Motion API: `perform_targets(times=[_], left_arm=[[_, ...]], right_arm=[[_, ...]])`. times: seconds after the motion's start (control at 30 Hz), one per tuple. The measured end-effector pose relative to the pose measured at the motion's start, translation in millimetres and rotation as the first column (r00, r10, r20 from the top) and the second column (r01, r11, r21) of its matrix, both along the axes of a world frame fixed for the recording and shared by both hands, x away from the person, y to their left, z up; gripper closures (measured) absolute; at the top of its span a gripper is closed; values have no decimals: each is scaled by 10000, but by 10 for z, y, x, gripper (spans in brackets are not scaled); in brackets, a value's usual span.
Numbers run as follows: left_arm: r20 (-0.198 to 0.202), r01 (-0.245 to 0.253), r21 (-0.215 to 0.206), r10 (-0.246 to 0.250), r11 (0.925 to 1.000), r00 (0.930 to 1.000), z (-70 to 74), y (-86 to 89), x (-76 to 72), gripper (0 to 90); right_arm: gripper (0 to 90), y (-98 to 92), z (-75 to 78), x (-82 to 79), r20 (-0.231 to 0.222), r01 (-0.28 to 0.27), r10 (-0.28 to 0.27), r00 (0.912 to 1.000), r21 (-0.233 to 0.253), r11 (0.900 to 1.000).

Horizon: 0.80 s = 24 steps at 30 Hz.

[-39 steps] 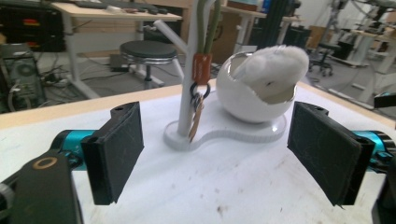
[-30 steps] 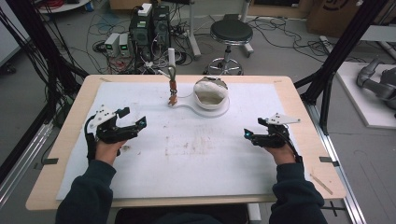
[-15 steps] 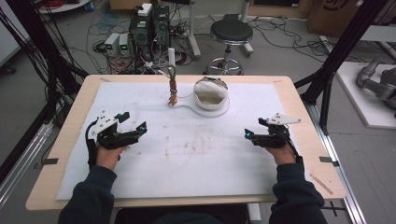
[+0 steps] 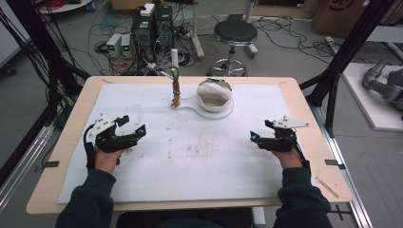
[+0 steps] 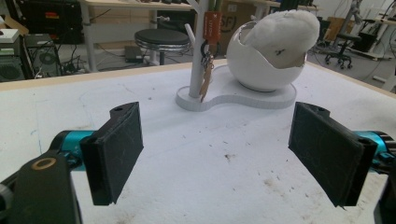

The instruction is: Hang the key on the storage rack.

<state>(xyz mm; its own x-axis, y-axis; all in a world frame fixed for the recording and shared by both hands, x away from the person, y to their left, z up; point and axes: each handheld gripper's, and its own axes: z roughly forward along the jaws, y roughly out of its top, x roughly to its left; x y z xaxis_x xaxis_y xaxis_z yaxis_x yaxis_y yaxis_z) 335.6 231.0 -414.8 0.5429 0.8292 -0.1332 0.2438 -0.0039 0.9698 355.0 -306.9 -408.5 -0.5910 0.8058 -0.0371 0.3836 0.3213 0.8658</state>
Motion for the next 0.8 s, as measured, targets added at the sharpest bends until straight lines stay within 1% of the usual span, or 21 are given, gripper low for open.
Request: perform_targets(times=[0.2, 0.27, 0.4, 0.6, 0.8], left_arm=[[-103, 23, -16, -23, 10000, 9999, -11, 15, 15, 176], [-156, -38, -96, 36, 9999, 9999, -18, 18, 21, 177], [-236, -80, -87, 78, 9999, 9997, -26, 28, 32, 177], [-277, -143, -68, 141, 9999, 9995, -31, 37, 38, 176], [-291, -174, -86, 171, 9998, 9994, -39, 37, 47, 176]], right_arm=[[218, -25, 2, -10, 39, 71, -71, 10000, 30, 10000], [218, -29, 1, -8, 60, 82, -82, 9999, 24, 10000], [218, -39, -2, -13, 15, 125, -125, 9999, 30, 9999], [218, -64, -9, -4, 16, 155, -155, 9999, 15, 9999], [217, -80, -23, 6, -22, 204, -204, 9998, 111, 9997]])
